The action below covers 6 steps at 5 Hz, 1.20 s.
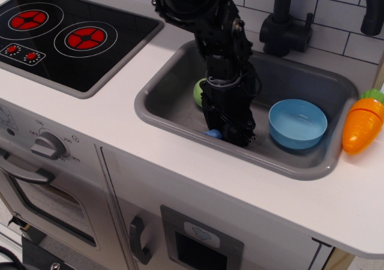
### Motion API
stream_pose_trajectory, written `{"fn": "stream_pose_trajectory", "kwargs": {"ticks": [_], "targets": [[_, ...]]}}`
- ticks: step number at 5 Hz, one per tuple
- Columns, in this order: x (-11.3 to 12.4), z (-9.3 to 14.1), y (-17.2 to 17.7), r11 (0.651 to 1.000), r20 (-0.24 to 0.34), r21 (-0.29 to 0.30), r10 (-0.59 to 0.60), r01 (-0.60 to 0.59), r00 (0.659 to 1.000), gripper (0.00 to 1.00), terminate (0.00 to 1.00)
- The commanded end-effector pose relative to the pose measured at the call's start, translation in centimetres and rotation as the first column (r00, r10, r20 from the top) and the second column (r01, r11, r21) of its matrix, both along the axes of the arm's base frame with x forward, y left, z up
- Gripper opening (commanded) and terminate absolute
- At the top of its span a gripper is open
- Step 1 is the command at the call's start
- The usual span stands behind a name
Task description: Put spoon in bowl sink
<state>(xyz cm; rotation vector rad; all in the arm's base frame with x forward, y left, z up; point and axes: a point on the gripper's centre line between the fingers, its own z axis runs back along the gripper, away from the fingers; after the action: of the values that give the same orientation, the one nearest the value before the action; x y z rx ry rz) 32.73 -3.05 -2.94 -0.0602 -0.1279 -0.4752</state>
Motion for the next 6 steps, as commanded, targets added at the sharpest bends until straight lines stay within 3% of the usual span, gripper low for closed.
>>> {"fn": "stream_pose_trajectory", "kwargs": {"ticks": [1, 2, 3, 4, 6], "targets": [[0.7, 2.0, -0.1, 0.998, 0.029, 0.022, 0.065, -0.066, 0.997, 0.00, 0.00], [0.6, 4.8, -0.5, 0.989, 0.114, 0.008, 0.144, -0.146, 0.983, 0.00, 0.00], [1.6, 7.8, -1.4, 0.974, 0.113, -0.024, 0.225, -0.224, 0.968, 0.00, 0.00], [3.1, 9.4, -3.0, 0.958, 0.131, -0.047, 0.288, -0.284, 0.949, 0.00, 0.00], [6.0, 8.1, -6.9, 0.930, 0.072, -0.012, 0.367, -0.367, 0.927, 0.00, 0.00]]}}
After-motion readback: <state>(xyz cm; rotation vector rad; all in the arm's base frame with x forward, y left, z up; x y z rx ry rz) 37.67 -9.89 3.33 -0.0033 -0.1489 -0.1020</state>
